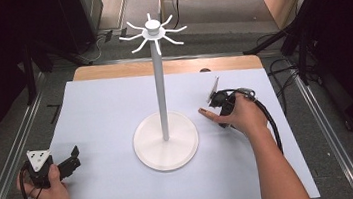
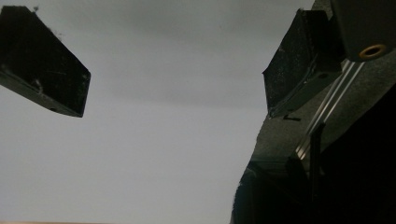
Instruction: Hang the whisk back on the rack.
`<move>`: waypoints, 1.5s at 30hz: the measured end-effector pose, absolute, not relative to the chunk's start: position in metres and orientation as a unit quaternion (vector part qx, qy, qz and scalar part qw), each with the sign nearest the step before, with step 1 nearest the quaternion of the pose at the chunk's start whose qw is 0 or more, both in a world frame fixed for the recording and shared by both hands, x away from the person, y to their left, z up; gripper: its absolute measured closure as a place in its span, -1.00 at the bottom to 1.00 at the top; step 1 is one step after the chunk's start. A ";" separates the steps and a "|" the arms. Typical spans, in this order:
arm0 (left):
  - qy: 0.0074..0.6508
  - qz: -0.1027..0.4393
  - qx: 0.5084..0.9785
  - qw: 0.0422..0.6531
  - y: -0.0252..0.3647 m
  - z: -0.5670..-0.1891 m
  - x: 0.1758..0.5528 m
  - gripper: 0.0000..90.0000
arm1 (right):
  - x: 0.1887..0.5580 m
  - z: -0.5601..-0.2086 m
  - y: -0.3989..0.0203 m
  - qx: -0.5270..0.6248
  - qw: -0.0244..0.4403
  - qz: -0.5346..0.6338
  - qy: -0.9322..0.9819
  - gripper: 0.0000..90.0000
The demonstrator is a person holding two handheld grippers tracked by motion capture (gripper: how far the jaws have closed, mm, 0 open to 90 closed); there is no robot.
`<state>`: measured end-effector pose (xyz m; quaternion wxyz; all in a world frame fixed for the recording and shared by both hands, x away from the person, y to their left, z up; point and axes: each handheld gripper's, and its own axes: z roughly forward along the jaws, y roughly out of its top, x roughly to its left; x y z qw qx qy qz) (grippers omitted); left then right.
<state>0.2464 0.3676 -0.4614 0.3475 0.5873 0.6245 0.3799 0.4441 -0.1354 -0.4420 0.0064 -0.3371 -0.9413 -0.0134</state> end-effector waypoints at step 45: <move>0.625 0.377 0.591 0.344 0.368 -0.461 0.247 -0.82 | 0.407 -0.377 -0.147 -0.361 -0.096 -0.226 -0.900 0.57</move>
